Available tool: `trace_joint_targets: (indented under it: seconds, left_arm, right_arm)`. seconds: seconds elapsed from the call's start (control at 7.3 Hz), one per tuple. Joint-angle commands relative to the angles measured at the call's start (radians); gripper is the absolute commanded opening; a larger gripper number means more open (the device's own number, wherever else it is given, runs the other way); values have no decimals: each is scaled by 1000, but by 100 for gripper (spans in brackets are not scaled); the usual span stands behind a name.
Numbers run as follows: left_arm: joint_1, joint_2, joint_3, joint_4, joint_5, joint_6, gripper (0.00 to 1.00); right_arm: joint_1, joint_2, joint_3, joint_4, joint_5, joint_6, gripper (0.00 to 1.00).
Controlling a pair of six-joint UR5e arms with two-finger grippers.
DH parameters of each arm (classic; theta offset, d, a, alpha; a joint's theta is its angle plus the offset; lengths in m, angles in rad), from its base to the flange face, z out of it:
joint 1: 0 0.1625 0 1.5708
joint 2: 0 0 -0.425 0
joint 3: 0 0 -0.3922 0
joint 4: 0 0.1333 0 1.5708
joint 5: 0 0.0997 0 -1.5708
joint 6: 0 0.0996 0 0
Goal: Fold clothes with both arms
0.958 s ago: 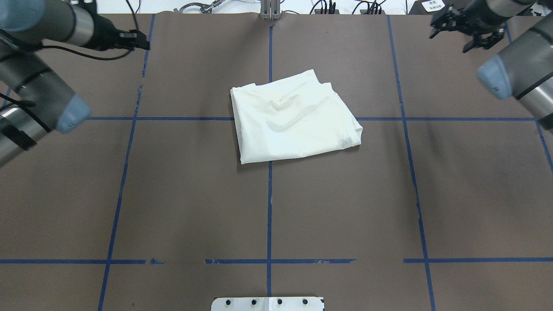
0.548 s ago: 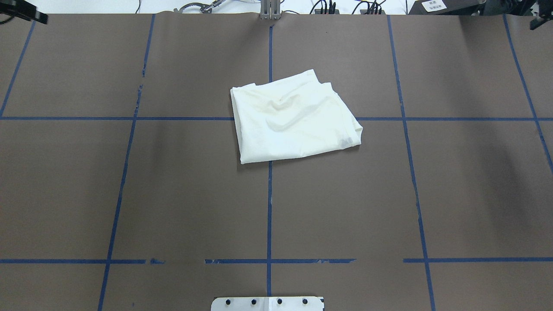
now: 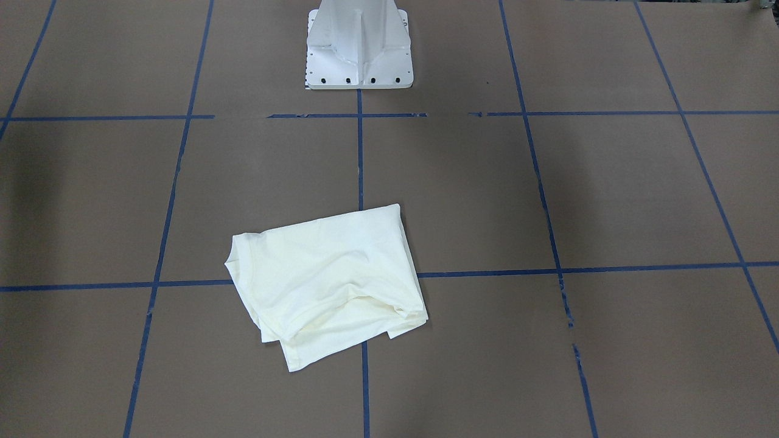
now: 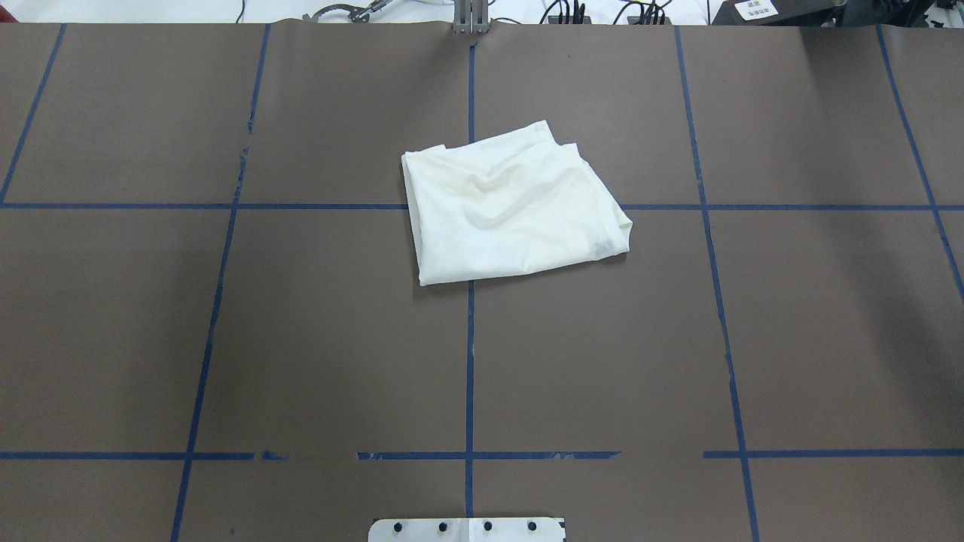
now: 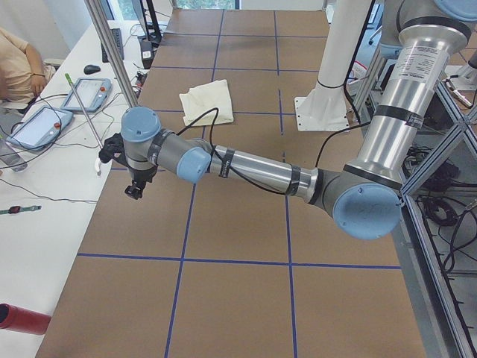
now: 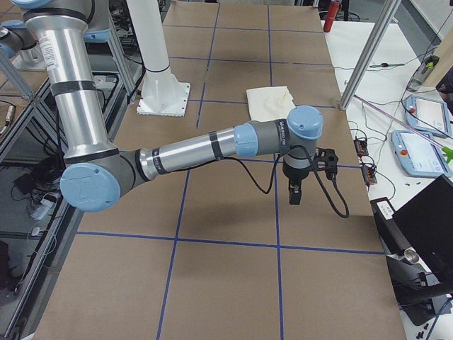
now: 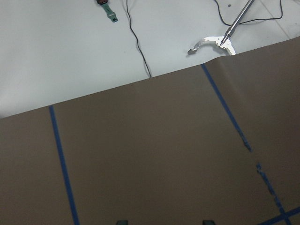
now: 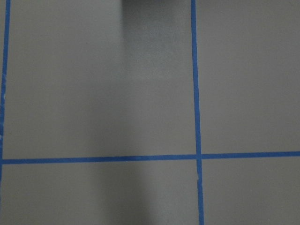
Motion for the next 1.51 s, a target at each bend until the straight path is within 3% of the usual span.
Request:
trace_joint_targets:
  seconds: [0.0,0.14,0.82,1.37]
  left_arm:
    - [-9,336,-242,-4,11,65,100]
    - [-9,355,-230,-40,64,58,100]
    - [-4,352,-215,-58,58,60,100]
    - [-3,352,-221,-67,58,63,100]
  right_arm:
    - [-8,-26,26,-9,-12,2,100]
    - [-16,-26,28,-6,-17,1,100]
    - [-86,-110,23,-1,-42,-8,100]
    - [-128,-115,14,-3,-40,1,100]
